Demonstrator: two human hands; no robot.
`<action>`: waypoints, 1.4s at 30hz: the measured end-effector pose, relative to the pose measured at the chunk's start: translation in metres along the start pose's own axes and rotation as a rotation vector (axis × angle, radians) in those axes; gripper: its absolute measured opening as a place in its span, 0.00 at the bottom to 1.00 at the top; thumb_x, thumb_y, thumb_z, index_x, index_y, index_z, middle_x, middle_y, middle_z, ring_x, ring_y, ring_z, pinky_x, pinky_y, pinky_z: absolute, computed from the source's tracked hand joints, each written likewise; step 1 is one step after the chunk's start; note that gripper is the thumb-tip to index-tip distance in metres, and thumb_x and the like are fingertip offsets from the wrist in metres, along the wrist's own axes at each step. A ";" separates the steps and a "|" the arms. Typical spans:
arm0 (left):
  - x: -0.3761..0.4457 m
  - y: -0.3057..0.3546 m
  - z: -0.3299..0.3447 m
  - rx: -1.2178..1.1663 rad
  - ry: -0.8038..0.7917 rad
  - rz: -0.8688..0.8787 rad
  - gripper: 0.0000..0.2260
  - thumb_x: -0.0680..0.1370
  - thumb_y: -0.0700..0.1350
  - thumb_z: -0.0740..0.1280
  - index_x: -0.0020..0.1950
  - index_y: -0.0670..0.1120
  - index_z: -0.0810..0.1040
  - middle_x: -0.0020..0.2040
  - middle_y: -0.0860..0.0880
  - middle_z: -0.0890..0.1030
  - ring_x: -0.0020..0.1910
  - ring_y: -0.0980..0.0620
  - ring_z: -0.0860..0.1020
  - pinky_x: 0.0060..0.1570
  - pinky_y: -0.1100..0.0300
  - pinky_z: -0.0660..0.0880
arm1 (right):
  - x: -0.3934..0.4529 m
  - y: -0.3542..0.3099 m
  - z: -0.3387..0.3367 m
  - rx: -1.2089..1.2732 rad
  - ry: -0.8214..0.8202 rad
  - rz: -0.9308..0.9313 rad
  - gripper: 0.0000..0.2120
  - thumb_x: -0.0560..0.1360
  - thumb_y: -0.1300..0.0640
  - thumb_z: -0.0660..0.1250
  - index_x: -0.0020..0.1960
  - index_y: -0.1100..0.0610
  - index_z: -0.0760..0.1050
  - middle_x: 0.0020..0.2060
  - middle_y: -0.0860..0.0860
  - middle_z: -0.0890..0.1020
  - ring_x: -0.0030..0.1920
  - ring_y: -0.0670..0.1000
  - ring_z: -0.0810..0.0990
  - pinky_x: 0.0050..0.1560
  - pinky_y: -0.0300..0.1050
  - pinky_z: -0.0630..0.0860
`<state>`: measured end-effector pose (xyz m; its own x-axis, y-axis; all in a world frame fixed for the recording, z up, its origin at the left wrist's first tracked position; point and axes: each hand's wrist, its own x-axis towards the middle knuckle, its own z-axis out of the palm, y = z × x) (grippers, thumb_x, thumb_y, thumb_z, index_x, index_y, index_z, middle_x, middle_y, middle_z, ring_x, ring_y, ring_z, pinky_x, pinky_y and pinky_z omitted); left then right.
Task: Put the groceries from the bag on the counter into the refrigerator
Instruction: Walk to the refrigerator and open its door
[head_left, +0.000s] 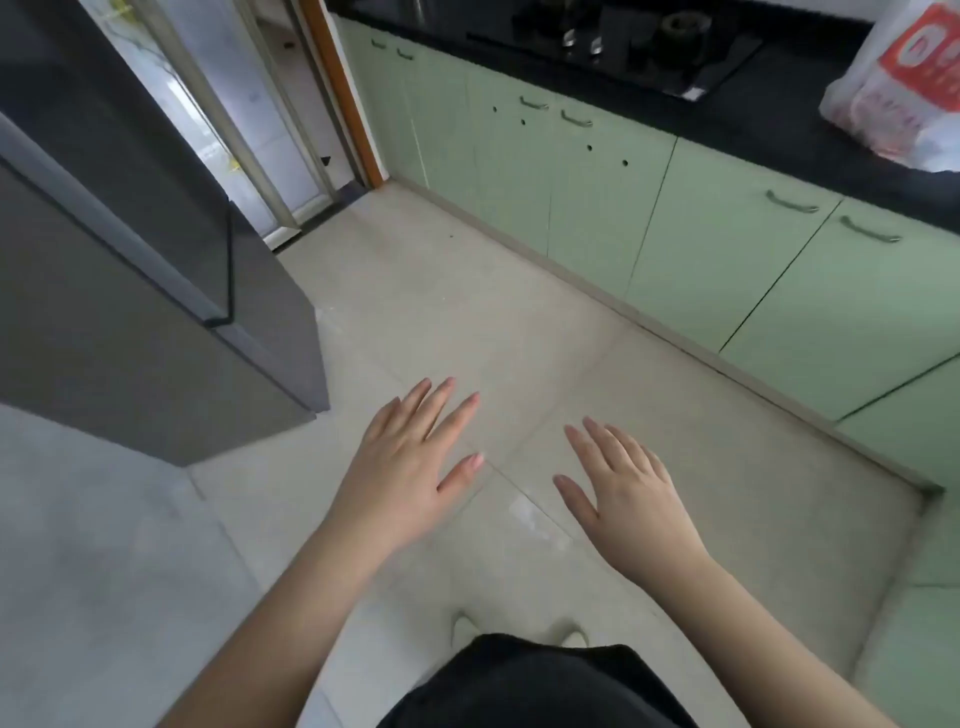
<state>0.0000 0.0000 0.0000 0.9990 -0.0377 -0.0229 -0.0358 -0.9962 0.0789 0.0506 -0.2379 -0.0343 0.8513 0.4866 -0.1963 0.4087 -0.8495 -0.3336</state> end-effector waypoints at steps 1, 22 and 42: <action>0.001 -0.005 -0.002 -0.001 -0.011 -0.011 0.27 0.80 0.60 0.52 0.75 0.50 0.66 0.75 0.45 0.68 0.73 0.42 0.66 0.68 0.45 0.65 | 0.007 -0.003 0.000 0.003 -0.005 -0.014 0.35 0.76 0.35 0.37 0.77 0.49 0.56 0.76 0.50 0.60 0.76 0.53 0.57 0.74 0.49 0.53; 0.037 -0.218 -0.003 -0.062 0.016 -0.242 0.28 0.80 0.63 0.47 0.77 0.52 0.60 0.77 0.47 0.63 0.77 0.44 0.59 0.72 0.45 0.60 | 0.198 -0.140 -0.002 -0.150 -0.029 -0.174 0.34 0.76 0.33 0.38 0.77 0.47 0.52 0.77 0.47 0.55 0.77 0.50 0.51 0.74 0.47 0.49; 0.177 -0.284 0.005 0.036 -0.077 -0.413 0.30 0.79 0.64 0.42 0.77 0.53 0.61 0.78 0.47 0.61 0.78 0.44 0.56 0.73 0.44 0.57 | 0.378 -0.115 -0.024 -0.134 -0.071 -0.272 0.40 0.71 0.32 0.34 0.78 0.47 0.52 0.78 0.46 0.54 0.77 0.50 0.51 0.73 0.44 0.47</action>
<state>0.1869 0.2763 -0.0310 0.9249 0.3609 -0.1197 0.3649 -0.9310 0.0128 0.3334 0.0389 -0.0475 0.6813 0.7090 -0.1821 0.6622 -0.7030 -0.2594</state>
